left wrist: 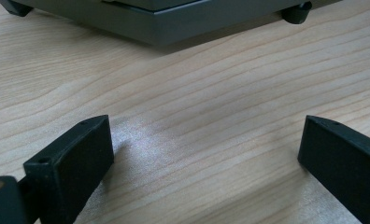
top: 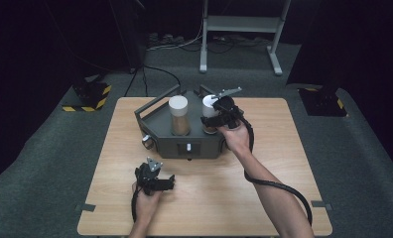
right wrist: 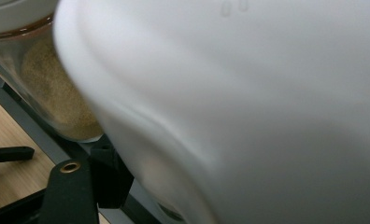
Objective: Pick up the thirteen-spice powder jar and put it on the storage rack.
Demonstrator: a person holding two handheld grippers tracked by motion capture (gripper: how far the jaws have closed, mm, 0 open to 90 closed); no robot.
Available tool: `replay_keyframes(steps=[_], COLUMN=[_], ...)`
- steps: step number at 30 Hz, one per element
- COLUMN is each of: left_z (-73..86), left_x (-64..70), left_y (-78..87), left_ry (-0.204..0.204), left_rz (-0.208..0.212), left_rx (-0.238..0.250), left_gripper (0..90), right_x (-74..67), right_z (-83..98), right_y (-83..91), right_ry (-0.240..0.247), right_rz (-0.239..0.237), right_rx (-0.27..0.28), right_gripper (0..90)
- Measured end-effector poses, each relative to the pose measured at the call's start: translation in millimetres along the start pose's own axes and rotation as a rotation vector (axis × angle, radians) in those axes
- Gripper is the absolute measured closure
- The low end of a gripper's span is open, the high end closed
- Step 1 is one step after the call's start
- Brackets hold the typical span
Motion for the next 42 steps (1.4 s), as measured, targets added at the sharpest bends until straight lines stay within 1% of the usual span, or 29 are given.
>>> replay_keyframes(steps=[5,10,20,24,31,35,42], left_z=[-0.1,-0.1,0.0,-0.1,0.1,0.2,0.2], left_x=[0.0,0.0,0.0,0.0,0.2,0.2,0.1], left_y=[0.0,0.1,0.0,0.1,0.0,-0.1,-0.1], left_ry=[0.0,0.0,0.0,-0.001,0.002,0.003,0.003], left_rz=[0.0,0.0,0.0,-0.001,0.0,0.001,0.001], left_rx=[0.0,0.0,0.0,0.0,0.0,0.001,0.001], left_gripper=[3.3,3.3,3.3,3.3,3.3,3.3,3.3], right_x=[3.1,0.4,0.5,1.1,1.1,1.5,2.7], right_z=[2.3,2.0,3.8,5.0,9.1,11.7,17.2], right_y=[-0.6,-1.0,-1.7,-2.8,-3.4,-1.5,3.5], right_ry=[-0.023,-0.009,-0.017,-0.018,-0.015,-0.014,-0.009], right_rz=[-0.011,-0.002,-0.004,-0.014,-0.031,-0.034,-0.04], right_rx=[0.008,0.005,0.015,0.02,0.038,0.049,0.066], right_gripper=[30.1,30.0,29.4,25.7,16.4,14.2,13.5])
Point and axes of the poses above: each handheld gripper's, and its own axes: y roughly backward along the jaws, z roughly out of its underside, x roughly to its right, the point moved 4 cm from there along -y, roughly forward along the jaws, and after that the axes turned 4 degrees about -x, right-handed, at the moved point
